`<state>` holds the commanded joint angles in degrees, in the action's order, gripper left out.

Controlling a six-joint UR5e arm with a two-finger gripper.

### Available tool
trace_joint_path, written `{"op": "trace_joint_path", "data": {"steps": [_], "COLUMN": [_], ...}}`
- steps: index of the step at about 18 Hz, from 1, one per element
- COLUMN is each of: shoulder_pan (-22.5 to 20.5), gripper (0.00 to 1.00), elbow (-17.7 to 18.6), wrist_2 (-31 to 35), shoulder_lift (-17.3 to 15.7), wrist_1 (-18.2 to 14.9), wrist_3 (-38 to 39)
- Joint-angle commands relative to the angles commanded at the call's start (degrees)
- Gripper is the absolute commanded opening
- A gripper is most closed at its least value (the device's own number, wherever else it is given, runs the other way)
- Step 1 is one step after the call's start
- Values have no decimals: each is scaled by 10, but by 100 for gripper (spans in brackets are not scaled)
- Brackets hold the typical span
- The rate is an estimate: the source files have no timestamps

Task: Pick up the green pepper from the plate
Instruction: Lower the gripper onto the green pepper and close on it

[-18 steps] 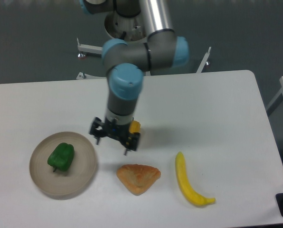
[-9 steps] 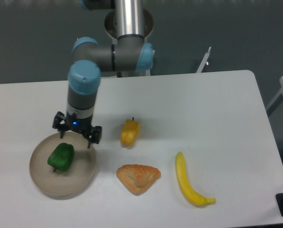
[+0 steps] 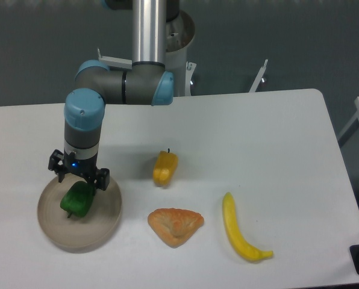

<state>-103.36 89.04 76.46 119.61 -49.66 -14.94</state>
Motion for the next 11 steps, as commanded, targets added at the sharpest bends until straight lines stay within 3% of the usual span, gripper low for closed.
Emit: {"op": "trace_joint_path", "data": {"steps": [8,9,11], "shoulder_pan": [2,2,3], "gripper": [100,94,64], "elbow": [-14,-14,-13], "wrist_2": [16,22,25], "shoulder_lift": [19,19,20], "wrist_1": [1,2,2], "wrist_3": [-2,-3,-7]}}
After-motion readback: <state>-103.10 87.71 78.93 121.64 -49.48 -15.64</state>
